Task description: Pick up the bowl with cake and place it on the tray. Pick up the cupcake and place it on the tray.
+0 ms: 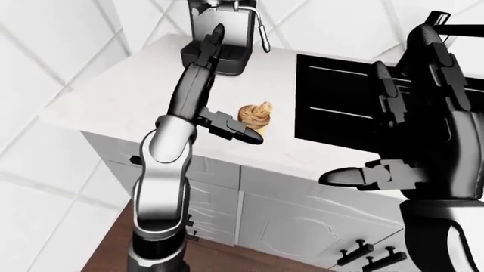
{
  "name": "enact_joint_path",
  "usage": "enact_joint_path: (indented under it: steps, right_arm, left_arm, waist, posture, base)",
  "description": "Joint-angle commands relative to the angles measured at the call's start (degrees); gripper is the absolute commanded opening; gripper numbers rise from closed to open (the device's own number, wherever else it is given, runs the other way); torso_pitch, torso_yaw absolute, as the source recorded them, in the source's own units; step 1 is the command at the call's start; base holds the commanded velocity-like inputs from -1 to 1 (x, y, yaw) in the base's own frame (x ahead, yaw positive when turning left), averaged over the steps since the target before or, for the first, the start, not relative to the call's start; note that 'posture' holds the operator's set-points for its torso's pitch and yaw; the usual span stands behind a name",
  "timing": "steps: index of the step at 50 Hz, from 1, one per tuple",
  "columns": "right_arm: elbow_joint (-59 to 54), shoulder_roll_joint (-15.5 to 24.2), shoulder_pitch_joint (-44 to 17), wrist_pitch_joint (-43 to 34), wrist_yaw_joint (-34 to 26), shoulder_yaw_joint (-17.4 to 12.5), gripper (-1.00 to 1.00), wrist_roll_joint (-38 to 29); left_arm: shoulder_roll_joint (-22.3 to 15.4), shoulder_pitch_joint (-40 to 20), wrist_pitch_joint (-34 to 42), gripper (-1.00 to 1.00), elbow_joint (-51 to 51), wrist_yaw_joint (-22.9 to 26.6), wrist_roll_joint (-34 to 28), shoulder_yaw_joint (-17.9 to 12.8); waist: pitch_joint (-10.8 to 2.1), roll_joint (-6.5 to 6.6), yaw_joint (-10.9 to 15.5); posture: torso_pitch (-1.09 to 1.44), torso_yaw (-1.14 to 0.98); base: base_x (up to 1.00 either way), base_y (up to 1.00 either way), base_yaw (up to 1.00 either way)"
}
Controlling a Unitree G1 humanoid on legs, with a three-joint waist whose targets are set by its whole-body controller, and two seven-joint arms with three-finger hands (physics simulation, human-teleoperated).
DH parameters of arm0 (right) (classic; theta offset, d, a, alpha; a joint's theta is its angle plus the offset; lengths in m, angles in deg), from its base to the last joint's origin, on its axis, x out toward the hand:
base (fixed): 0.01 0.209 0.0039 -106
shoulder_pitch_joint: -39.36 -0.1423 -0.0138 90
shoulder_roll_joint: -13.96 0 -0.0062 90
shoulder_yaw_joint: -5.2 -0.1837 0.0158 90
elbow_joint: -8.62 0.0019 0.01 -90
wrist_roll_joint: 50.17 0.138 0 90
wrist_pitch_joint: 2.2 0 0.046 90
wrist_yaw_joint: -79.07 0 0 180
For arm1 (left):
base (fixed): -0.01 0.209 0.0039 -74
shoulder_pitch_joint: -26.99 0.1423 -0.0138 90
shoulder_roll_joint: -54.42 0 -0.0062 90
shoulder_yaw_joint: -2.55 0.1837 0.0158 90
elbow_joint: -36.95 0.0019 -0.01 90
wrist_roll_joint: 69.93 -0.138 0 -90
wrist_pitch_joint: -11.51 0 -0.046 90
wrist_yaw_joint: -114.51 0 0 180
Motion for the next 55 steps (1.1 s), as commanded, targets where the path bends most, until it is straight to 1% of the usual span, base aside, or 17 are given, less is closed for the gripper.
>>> enact_joint_path:
  steps: [1,7,11,13,25,30,37,45,48,55]
  right_arm:
    - [0.82,0.59,-0.87,1.33,-0.12,-1.43,1.0,-0.59]
    - [0.82,0.1,-0.73,1.23,-0.36,-1.42,1.0,-0.96]
    - [0.82,0.66,-0.91,1.47,0.04,-1.65,1.0,-0.29]
    - [0.82,0.69,-1.06,1.37,0.15,-1.74,1.0,-0.1]
    - [0.82,1.16,-1.07,1.64,0.51,-2.11,1.0,0.49]
    - [0.82,1.6,-1.21,1.83,0.88,-2.14,1.0,0.89]
    - [0.82,1.23,-1.1,1.82,0.75,-1.88,1.0,0.48]
    - [0.82,0.37,-1.21,1.24,0.24,-1.98,1.0,-0.02]
    - [0.82,0.73,-1.13,1.54,0.4,-2.15,1.0,0.29]
    - [0.82,0.88,-0.95,1.92,0.54,-1.96,1.0,0.25]
  left_arm:
    - [0.09,-1.5,-2.52,1.0,-0.56,0.02,-0.99,-0.25]
    - [1.18,-1.53,-3.06,1.0,0.81,1.01,-3.54,0.95]
    - [1.94,-1.73,-4.13,1.0,2.96,1.29,-4.26,0.74]
    - [2.32,-1.7,-4.52,1.0,4.02,1.38,-4.77,1.24]
    - [3.75,-2.19,-6.51,1.0,8.47,1.88,-6.29,1.83]
    - [3.97,-2.43,-7.37,1.0,9.89,1.93,-6.74,1.78]
    - [3.79,-2.56,-9.01,1.0,12.13,1.68,-7.07,1.46]
    - [3.87,-3.35,-10.85,1.0,15.51,1.08,-7.43,1.42]
    - [3.68,-3.76,-11.71,1.0,17.03,0.79,-7.32,1.03]
    - [3.93,-4.35,-12.45,1.0,18.77,0.45,-7.45,1.22]
  waist:
    - [-1.04,-0.15,0.03]
    - [-1.35,-0.42,0.12]
    - [-1.47,-0.63,0.24]
    - [-1.53,-0.7,0.29]
    - [-1.78,-0.9,0.38]
    - [-1.9,-0.85,0.36]
    - [-2.02,-0.68,0.28]
    - [-2.01,-0.53,0.24]
    - [-1.96,-0.5,0.24]
    - [-1.84,-0.46,0.15]
  posture:
    - [0.0,0.0]
    - [0.0,0.0]
    - [0.0,0.0]
    - [0.0,0.0]
    - [0.0,0.0]
    - [0.0,0.0]
    - [0.0,0.0]
    - [0.0,0.0]
    - [0.0,0.0]
    - [0.0,0.0]
  base:
    - [0.0,0.0,0.0]
    - [0.0,0.0,0.0]
    - [0.0,0.0,0.0]
    - [0.0,0.0,0.0]
    - [0.0,0.0,0.0]
    - [0.0,0.0,0.0]
    - [0.0,0.0,0.0]
    - [0.0,0.0,0.0]
    - [0.0,0.0,0.0]
    - [0.0,0.0,0.0]
